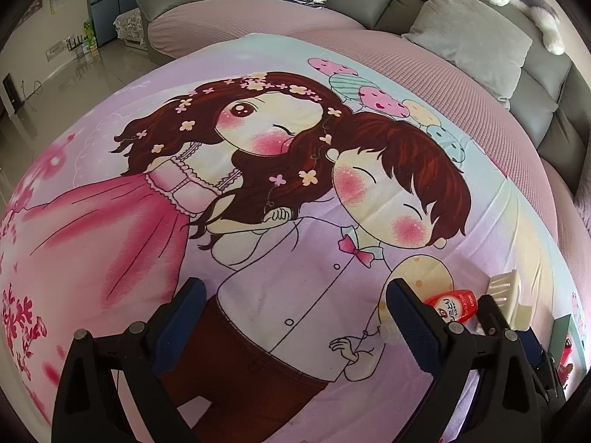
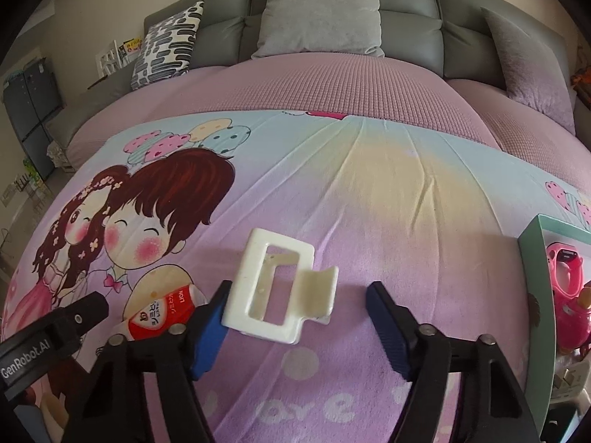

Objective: Organize rigid objects
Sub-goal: 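Grasp the white clip with the right tool while the left tool grasps the red glue bottle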

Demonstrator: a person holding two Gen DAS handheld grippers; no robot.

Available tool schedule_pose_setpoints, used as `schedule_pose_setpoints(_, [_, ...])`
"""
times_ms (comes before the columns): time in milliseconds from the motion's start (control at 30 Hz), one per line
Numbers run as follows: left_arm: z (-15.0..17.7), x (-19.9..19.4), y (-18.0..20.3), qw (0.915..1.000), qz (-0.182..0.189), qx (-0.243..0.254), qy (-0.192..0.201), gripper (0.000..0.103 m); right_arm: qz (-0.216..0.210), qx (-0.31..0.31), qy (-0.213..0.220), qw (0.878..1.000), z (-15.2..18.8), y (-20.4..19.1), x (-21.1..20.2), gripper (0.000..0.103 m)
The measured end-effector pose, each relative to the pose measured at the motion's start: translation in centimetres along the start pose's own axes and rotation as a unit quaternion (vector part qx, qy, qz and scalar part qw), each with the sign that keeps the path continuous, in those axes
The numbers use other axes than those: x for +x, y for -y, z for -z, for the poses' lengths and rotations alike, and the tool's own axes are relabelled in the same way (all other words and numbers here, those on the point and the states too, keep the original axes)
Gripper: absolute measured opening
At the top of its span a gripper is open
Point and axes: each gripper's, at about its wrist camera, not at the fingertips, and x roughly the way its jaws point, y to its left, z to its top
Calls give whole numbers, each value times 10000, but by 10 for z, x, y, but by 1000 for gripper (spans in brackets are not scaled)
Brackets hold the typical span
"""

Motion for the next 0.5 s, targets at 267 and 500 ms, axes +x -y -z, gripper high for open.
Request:
schedule_pose_setpoints(267, [2,2,18,9998,118,184,-33,98,-39,129,24,9999,1,13,-2,50])
schedule_pose_setpoints(500, [4,1,33,9989,305,352,-30,98,124,128,-42,9998,11,25,-11,50])
